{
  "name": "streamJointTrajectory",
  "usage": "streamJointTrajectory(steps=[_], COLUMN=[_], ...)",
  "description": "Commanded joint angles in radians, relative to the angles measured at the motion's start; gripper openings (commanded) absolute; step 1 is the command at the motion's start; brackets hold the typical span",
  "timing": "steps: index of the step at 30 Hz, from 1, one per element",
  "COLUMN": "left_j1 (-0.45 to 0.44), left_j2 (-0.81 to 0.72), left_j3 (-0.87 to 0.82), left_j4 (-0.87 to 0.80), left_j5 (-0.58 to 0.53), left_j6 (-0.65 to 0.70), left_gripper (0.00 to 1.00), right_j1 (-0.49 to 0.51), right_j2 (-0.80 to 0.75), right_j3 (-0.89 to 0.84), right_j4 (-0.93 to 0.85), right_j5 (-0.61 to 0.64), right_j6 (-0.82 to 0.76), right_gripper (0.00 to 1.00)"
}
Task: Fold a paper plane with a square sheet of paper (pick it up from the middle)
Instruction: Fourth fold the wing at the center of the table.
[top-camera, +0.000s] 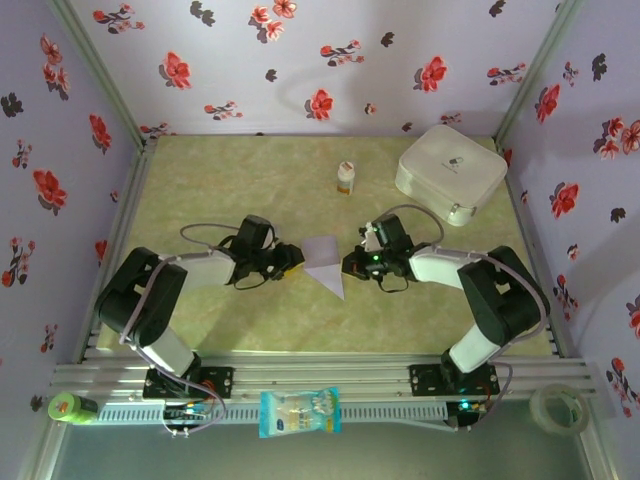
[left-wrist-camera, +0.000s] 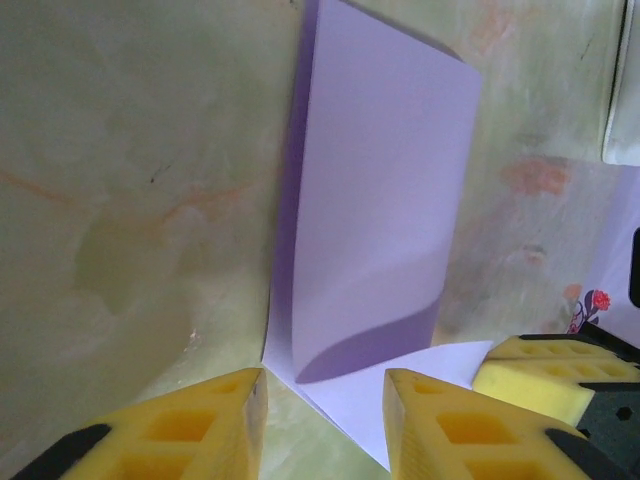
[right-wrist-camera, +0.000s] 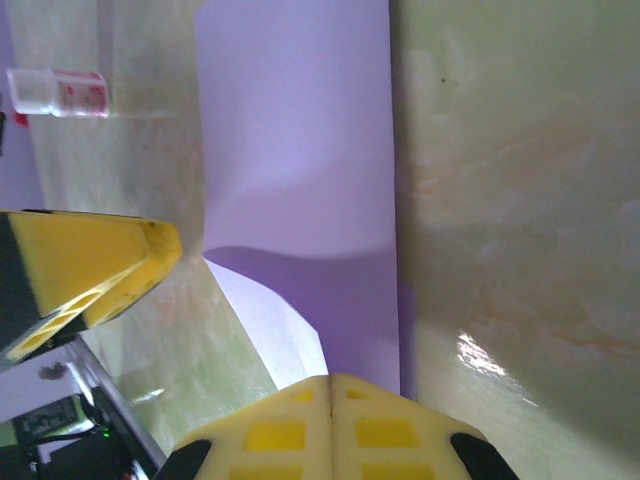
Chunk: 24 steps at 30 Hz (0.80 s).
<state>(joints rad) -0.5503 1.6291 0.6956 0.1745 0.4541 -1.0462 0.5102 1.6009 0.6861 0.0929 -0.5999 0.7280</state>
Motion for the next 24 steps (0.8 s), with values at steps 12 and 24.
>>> streamJointTrajectory(steps=[12,24], left_j1=[0.015,0.018], left_j2=[0.099,0.143], left_j3=[0.034,0.070], left_j4=[0.194,0.215], left_j5=[0.091,0.096], left_j6=[-0.096,-0.109], left_gripper=[0.38,0.32], right_j1=[-0.031,-0.043], right_j2=[-0.024,-0.025], right_j3=[-0.048,-0.071], right_j4=[0.109,0.119], right_j5=[-0.059,-0.078], right_j6=[0.051,0.041], right_gripper=[0.04,0.04])
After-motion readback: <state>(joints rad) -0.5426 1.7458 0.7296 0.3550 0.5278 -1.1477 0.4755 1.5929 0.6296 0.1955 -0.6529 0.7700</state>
